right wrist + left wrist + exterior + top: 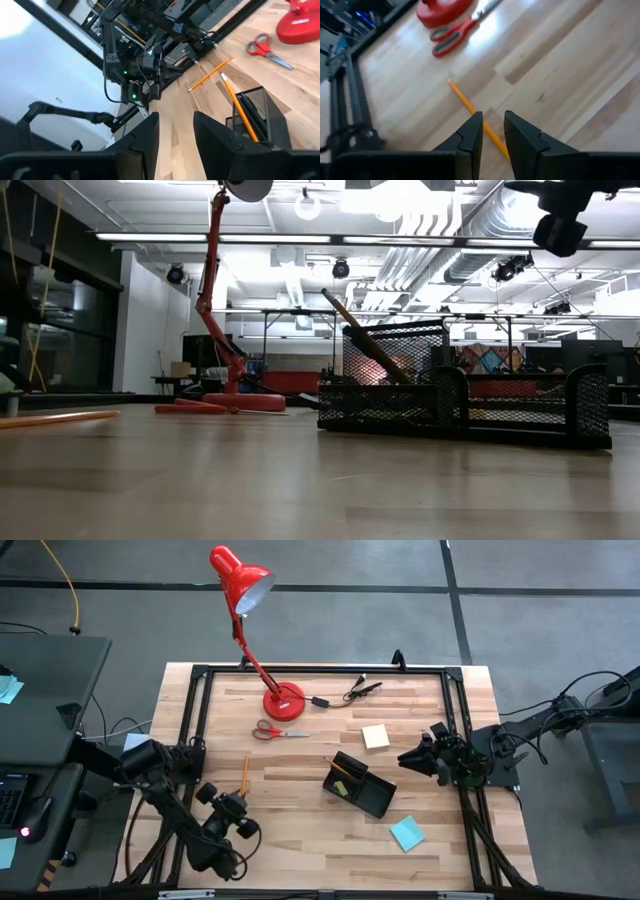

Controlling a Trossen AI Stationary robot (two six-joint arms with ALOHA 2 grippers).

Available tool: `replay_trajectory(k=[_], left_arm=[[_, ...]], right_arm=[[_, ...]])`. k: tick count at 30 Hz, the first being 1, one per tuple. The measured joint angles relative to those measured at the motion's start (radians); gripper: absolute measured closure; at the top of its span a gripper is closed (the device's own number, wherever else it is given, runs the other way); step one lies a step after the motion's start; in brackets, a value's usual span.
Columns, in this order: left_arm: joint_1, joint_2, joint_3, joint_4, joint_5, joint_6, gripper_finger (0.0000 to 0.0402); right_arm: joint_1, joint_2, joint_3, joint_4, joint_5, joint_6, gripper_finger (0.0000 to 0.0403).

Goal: Pick and place office supplies into organizer
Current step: Put the orange pencil into the black desk organizer

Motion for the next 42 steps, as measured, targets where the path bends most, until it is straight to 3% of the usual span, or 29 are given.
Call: replay_trajectory(k=[12, 25, 31, 36, 42], left_arm=[[0.0, 0.0, -0.21, 0.366, 0.009, 0.002, 0.0333], [0.001, 0.035, -0.241, 0.377, 0.057, -0.011, 0.0333], [-0.003, 0.058, -0.33, 0.535, -0.034, -0.014, 0.0333], [0.0, 0.06, -0.341, 0.552, -0.057, -0.004, 0.0335], [0.002, 0.061, -0.342, 0.585, -0.083, 0.032, 0.0389]], right_arm=[[0.0, 0.0, 0.0, -0.015, 0.011, 0.055, 0.0286], [0.0, 0.0, 0.0, -0.055, -0.024, 0.082, 0.0286], [0.0, 0.0, 0.0, -0.079, -0.034, 0.095, 0.0286], [0.0, 0.0, 0.0, -0.108, -0.03, 0.088, 0.0286], [0.0, 0.001, 0.0, -0.174, -0.026, 0.112, 0.0286]])
